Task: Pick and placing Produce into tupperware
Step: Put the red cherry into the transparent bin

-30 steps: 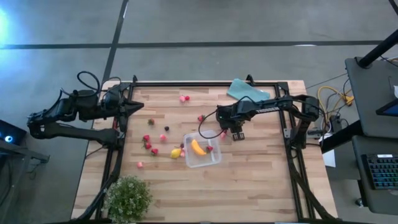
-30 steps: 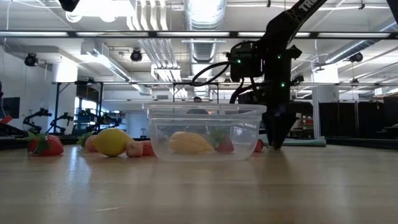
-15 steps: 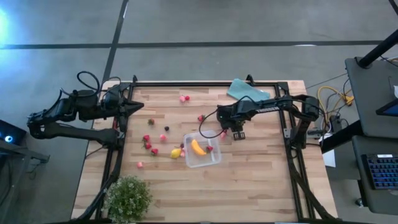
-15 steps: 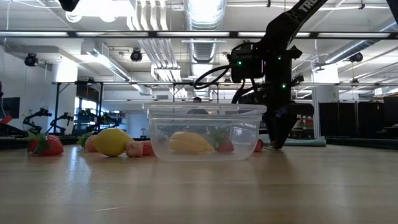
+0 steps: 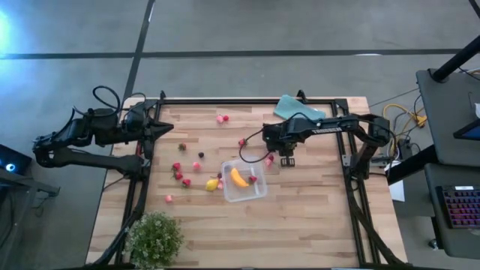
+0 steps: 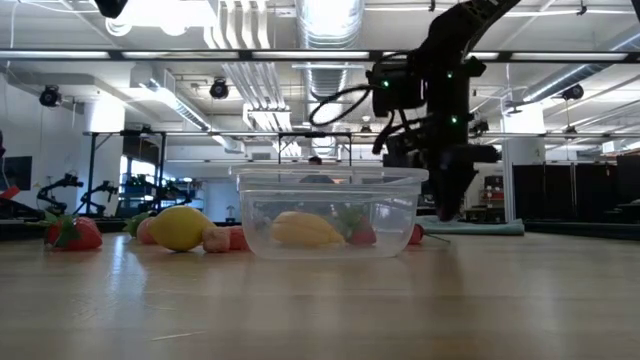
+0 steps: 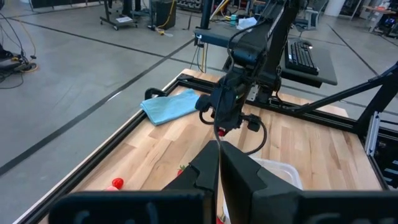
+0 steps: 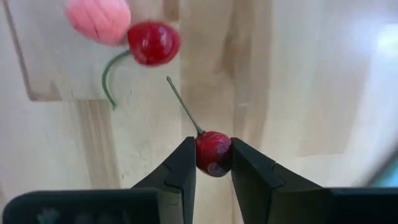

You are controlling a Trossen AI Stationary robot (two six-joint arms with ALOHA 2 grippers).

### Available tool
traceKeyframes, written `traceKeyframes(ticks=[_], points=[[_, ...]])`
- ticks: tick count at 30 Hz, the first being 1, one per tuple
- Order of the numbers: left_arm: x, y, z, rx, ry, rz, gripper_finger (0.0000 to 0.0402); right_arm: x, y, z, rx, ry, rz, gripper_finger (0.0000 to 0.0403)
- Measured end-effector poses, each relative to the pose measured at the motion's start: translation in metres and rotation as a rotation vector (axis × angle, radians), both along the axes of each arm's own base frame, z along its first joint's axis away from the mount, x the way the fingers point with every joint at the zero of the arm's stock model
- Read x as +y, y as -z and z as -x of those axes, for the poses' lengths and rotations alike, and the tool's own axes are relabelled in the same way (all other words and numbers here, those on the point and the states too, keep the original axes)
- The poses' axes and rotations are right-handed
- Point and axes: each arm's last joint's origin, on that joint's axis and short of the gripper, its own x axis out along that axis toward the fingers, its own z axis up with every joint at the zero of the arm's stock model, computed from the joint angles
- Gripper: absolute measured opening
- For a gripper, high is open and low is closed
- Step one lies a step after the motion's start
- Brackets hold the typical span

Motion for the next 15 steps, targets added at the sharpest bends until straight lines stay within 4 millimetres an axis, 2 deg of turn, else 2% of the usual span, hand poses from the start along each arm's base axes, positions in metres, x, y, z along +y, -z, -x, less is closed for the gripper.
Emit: traceKeyframes(ticks=[6, 15], points=[[0.000, 0.000, 0.000, 0.003, 0.003, -0.011, 0.0000, 0.004, -0.027, -0.014, -0.074, 0.062, 0.007, 0.0086], [0.000, 0.000, 0.001, 0.000, 0.003, -0.012, 0.0000, 0.029, -0.059, -0.039, -0.182, 0.107, -0.003, 0.0088]])
